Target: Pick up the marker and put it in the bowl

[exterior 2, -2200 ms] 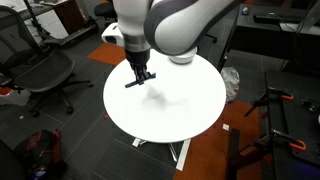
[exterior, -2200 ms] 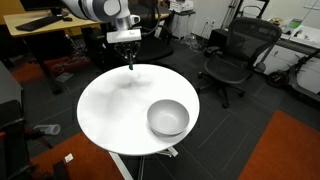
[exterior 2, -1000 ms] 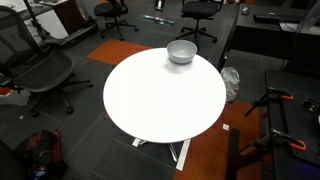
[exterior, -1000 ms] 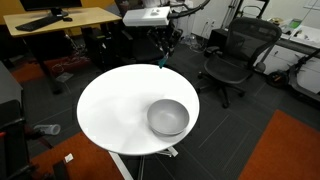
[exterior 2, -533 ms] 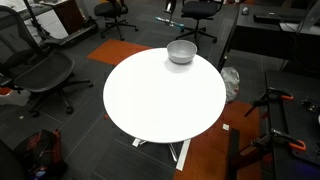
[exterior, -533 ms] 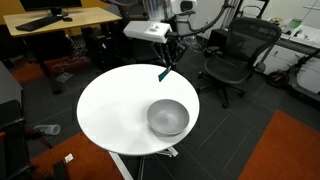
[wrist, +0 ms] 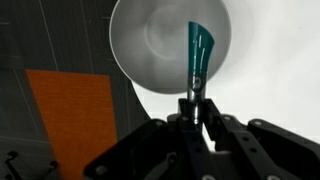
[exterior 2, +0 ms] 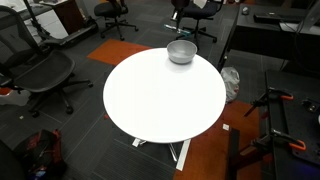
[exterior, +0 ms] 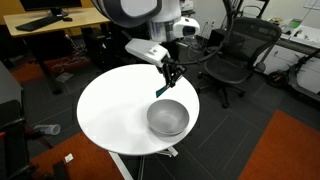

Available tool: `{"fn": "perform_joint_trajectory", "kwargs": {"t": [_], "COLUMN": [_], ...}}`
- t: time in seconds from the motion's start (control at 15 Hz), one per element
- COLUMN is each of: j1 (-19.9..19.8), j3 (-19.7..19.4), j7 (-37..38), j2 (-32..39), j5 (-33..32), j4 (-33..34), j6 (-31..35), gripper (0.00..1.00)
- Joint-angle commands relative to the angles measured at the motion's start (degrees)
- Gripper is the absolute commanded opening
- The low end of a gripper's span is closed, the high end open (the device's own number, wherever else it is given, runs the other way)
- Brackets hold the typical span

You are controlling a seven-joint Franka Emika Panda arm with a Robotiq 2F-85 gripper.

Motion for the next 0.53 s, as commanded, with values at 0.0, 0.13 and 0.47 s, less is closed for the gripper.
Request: {"fn": "perform_joint_trajectory", "kwargs": {"t": [0.0, 0.13, 0.47], "j1": [-0.42, -0.65, -1.62], "j3": [-0.56, -0.87, -0.81], "j7": [1.69, 2.55, 3.22], "j2": [1.29, 2.4, 4.98], "j5": [1.12, 1.12, 2.01], "j4": [-1.19, -1.27, -1.18], "j6": [2.52, 2.95, 4.28], "gripper": [0.05, 0.05, 0.05]}}
